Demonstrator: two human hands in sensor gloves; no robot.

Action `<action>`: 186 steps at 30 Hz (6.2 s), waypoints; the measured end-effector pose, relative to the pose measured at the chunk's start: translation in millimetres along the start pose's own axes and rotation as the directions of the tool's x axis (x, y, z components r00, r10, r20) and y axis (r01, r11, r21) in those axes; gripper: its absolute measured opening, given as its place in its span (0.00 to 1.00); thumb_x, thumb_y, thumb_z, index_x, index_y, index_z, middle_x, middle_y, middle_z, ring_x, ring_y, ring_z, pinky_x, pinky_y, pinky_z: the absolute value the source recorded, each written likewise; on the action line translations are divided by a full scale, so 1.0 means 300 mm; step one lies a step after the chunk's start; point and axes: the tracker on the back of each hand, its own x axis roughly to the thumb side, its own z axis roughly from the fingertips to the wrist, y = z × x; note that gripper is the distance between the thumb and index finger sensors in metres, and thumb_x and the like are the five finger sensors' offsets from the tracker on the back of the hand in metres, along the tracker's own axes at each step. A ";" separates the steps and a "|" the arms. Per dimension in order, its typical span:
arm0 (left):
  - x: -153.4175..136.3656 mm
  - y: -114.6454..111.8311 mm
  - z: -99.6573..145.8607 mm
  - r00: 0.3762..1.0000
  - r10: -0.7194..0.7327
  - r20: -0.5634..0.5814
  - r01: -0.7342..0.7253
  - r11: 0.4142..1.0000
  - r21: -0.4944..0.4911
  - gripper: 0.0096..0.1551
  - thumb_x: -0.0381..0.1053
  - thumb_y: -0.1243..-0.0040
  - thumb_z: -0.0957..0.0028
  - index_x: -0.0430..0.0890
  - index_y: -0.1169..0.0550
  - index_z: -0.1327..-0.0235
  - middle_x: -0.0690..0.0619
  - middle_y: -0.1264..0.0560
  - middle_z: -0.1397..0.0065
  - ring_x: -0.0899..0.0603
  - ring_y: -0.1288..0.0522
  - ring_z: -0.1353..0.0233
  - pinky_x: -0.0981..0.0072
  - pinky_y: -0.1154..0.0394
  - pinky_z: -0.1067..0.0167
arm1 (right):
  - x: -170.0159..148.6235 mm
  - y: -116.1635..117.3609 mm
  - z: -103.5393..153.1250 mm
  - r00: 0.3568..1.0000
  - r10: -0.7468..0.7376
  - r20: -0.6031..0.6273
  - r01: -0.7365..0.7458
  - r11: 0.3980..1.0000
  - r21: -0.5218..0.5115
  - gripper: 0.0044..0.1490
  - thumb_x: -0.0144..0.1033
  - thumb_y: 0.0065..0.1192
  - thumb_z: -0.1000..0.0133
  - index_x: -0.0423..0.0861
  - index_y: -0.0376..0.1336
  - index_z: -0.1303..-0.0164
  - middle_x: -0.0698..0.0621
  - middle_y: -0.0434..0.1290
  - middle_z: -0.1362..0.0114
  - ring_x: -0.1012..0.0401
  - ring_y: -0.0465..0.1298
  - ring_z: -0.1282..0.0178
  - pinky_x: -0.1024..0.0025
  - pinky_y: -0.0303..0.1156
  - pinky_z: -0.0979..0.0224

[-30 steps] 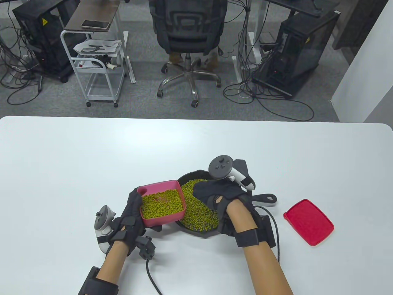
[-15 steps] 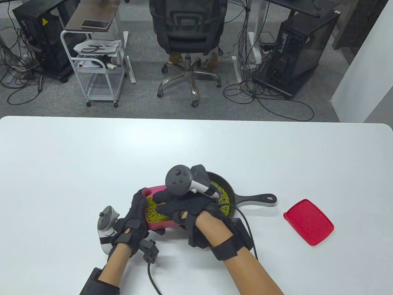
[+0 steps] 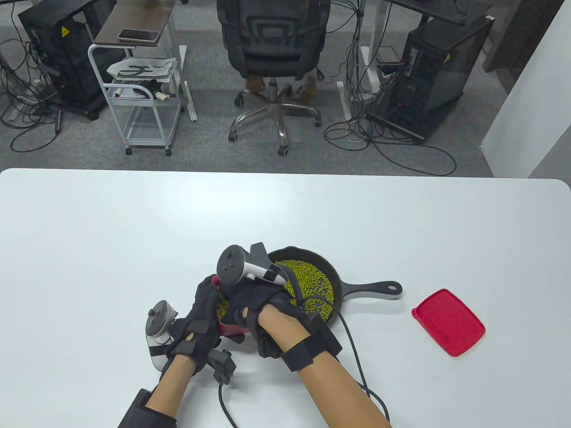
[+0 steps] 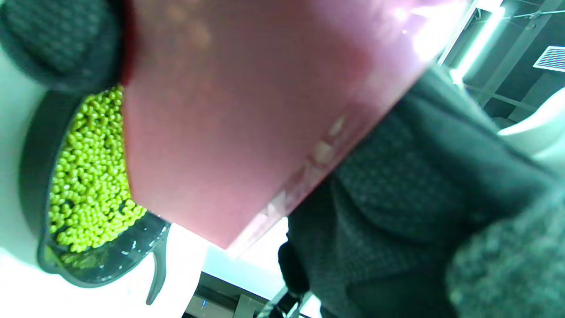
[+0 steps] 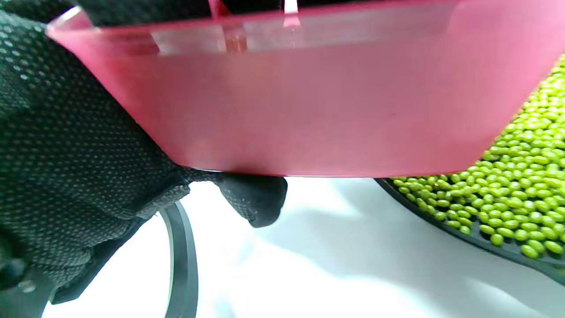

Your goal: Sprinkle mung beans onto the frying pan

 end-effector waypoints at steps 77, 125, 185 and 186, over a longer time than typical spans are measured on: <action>0.067 0.111 0.001 0.992 0.121 0.018 -0.122 0.990 0.067 0.48 0.77 0.61 0.42 0.53 0.56 0.18 0.35 0.46 0.19 0.31 0.22 0.41 0.48 0.15 0.59 | -0.615 -0.113 -0.006 0.916 -0.262 -0.305 0.162 0.935 -0.316 0.25 0.25 0.68 0.41 0.48 0.69 0.33 0.39 0.69 0.22 0.37 0.73 0.32 0.58 0.82 0.39; 0.024 -0.020 0.021 0.999 0.006 0.047 -0.007 1.000 0.024 0.46 0.74 0.64 0.41 0.53 0.59 0.20 0.35 0.50 0.18 0.29 0.25 0.40 0.45 0.17 0.59 | 0.020 -0.013 0.005 1.000 0.007 0.005 -0.007 1.000 0.009 0.54 0.40 0.80 0.47 0.44 0.51 0.17 0.31 0.52 0.16 0.30 0.58 0.26 0.46 0.77 0.37; 0.036 0.040 -0.002 0.994 0.107 0.013 -0.107 0.994 0.036 0.46 0.75 0.64 0.42 0.54 0.58 0.19 0.35 0.49 0.18 0.30 0.24 0.40 0.47 0.16 0.58 | -0.512 -0.078 0.079 0.943 -0.167 -0.287 0.107 0.971 -0.214 0.22 0.22 0.74 0.45 0.48 0.72 0.41 0.42 0.75 0.31 0.40 0.78 0.44 0.68 0.86 0.52; 0.037 0.040 -0.002 0.994 0.107 0.014 -0.107 0.994 0.035 0.46 0.75 0.64 0.42 0.54 0.58 0.19 0.35 0.49 0.18 0.30 0.24 0.40 0.47 0.16 0.58 | -0.509 -0.073 0.082 0.944 -0.160 -0.287 0.106 0.975 -0.196 0.22 0.21 0.74 0.45 0.48 0.71 0.41 0.42 0.75 0.31 0.40 0.78 0.44 0.68 0.86 0.52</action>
